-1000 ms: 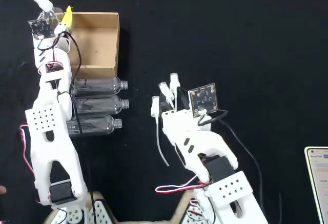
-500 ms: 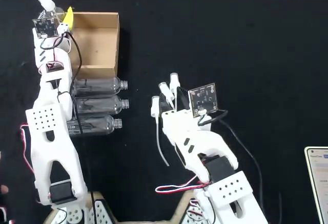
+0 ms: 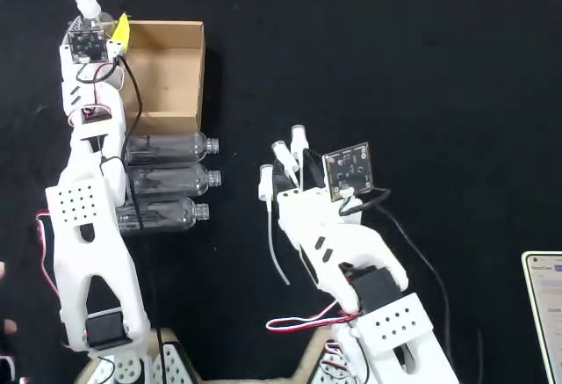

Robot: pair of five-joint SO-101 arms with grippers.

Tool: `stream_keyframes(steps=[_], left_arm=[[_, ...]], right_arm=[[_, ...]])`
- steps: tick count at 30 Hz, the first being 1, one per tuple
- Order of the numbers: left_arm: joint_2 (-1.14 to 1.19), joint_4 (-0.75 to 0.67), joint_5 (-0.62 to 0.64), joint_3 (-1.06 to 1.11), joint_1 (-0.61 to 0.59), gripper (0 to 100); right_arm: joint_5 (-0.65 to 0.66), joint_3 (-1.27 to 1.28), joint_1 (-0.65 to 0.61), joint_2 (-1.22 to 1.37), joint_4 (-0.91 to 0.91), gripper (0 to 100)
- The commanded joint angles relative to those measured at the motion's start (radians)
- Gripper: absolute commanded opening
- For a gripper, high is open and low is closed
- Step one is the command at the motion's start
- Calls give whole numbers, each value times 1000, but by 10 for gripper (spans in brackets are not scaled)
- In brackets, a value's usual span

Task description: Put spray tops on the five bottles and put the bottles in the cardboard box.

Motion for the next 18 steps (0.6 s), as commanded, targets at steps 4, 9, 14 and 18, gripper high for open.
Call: stream_keyframes(steps=[4, 9, 14, 18], left_arm=[[-35, -3, 49, -22, -5, 294], [-35, 0, 49, -22, -5, 294], [-35, 2, 48, -22, -2, 307], [-35, 3, 48, -22, -7, 395]], right_arm=[[-3, -13, -5, -18, -32, 169], [-3, -13, -5, -18, -32, 169], [-3, -13, -5, -18, -32, 169], [-3, -13, -5, -18, -32, 169]])
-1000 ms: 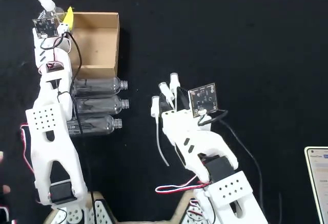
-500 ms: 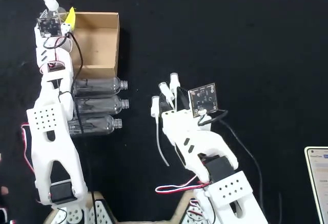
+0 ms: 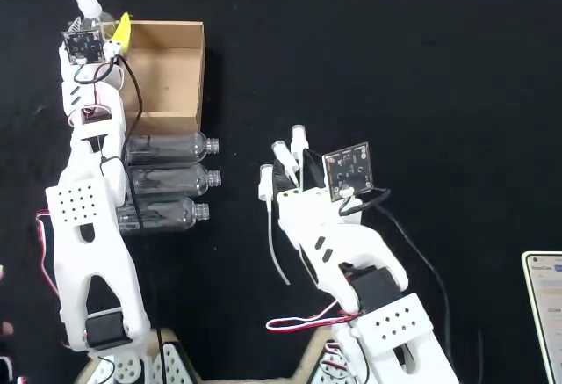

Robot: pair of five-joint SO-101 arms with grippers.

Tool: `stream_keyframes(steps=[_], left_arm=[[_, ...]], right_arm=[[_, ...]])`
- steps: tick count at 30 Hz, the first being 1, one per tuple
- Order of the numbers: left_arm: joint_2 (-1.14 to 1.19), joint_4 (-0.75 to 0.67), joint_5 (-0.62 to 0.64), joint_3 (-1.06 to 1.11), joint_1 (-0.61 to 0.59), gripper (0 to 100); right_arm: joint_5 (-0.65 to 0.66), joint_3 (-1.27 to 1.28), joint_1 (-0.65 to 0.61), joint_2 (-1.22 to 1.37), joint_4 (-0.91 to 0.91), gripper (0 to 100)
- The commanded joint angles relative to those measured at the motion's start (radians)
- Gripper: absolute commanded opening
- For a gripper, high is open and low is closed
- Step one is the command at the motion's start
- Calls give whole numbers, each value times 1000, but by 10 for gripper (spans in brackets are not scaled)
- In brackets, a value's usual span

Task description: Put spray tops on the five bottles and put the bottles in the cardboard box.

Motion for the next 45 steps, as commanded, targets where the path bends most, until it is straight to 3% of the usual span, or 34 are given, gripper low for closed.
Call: stream_keyframes(steps=[1, 18, 35, 45], left_arm=[[-35, 3, 6, -22, -7, 402], [-83, -5, 15, 10, -7, 402], [-531, -5, 15, 521, -44, 402], [-961, 5, 6, 993, -48, 402]], right_arm=[[-3, -13, -5, -18, -32, 169], [-3, -13, -5, -18, -32, 170], [-2, -15, -8, -18, -32, 170], [-2, -7, -6, -18, -31, 170]])
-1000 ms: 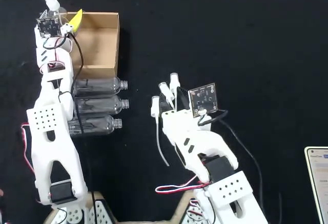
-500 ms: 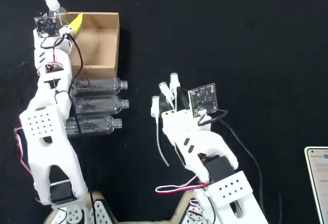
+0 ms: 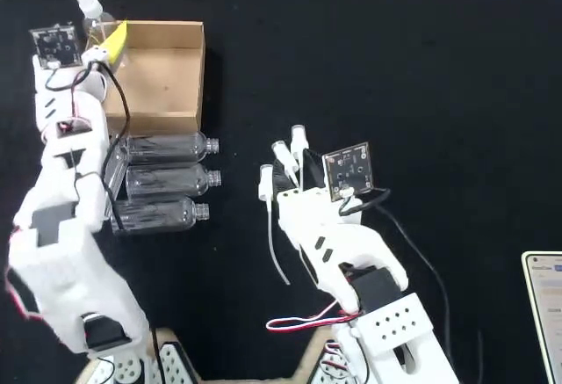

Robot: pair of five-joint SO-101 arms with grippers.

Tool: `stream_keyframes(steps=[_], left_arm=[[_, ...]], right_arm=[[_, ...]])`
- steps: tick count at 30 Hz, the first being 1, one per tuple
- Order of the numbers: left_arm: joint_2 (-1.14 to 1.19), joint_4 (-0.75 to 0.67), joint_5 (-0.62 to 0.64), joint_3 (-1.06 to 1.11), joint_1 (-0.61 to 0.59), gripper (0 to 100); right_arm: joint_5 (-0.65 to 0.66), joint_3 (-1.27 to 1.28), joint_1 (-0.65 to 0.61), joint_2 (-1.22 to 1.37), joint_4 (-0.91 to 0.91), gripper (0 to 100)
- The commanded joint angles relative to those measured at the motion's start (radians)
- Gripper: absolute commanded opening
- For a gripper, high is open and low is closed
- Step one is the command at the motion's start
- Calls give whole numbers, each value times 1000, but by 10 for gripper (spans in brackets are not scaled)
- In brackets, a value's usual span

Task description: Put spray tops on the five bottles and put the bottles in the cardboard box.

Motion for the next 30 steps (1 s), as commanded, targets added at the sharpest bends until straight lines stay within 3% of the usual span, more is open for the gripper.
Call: stream_keyframes(steps=[1, 8, 13, 21, 27, 30], left_arm=[[-245, 5, -3, 180, -16, 402], [-489, 5, -9, 446, -54, 402], [-643, 49, -112, 610, -117, 402], [-951, 574, -98, 711, -183, 402], [-1171, 1013, 52, 636, -206, 387], [-1223, 1138, 161, 613, -166, 323]], right_arm=[[-2, -7, -5, -18, -31, 170], [-2, -5, -3, -13, -26, 170], [-2, -4, -3, -12, -25, 172], [-2, 13, -3, -18, -32, 171], [-2, 15, -3, -18, -32, 171], [-2, 15, -3, -18, -32, 171]])
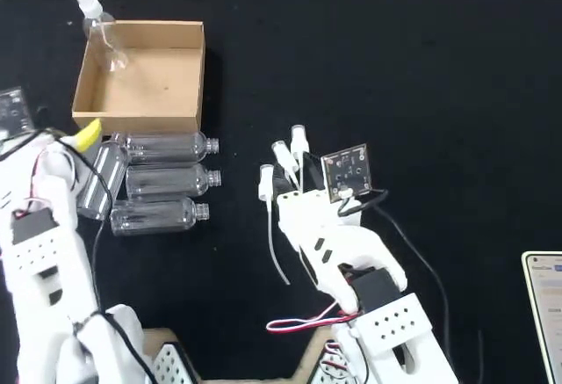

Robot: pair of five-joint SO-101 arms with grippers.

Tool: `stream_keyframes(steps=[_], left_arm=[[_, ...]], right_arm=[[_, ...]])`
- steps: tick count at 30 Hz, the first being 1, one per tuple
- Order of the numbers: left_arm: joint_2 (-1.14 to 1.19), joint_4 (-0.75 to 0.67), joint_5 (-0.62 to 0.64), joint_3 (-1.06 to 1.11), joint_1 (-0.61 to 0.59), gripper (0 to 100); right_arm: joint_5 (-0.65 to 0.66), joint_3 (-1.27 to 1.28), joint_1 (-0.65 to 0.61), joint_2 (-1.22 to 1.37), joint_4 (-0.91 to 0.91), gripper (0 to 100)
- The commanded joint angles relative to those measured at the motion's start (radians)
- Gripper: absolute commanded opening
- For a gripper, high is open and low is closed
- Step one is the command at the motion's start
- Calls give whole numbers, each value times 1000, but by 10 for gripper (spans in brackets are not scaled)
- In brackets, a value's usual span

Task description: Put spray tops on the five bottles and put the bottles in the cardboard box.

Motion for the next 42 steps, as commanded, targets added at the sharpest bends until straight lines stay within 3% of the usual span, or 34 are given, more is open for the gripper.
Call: stream_keyframes(steps=[1, 7, 17, 27, 42], left_arm=[[-97, 198, 115, -99, 42, 308], [2, 319, -49, -223, 116, 364], [423, 600, -239, -613, 110, 339], [595, 598, -397, -717, 28, 339], [761, 575, -402, -748, 79, 339]], right_arm=[[-2, -7, -3, -18, -31, 171], [-2, -7, -3, -18, -28, 170], [-2, -13, -9, -18, -31, 171], [-2, -18, -9, -18, -32, 172], [-2, -25, -6, -18, -32, 171]])
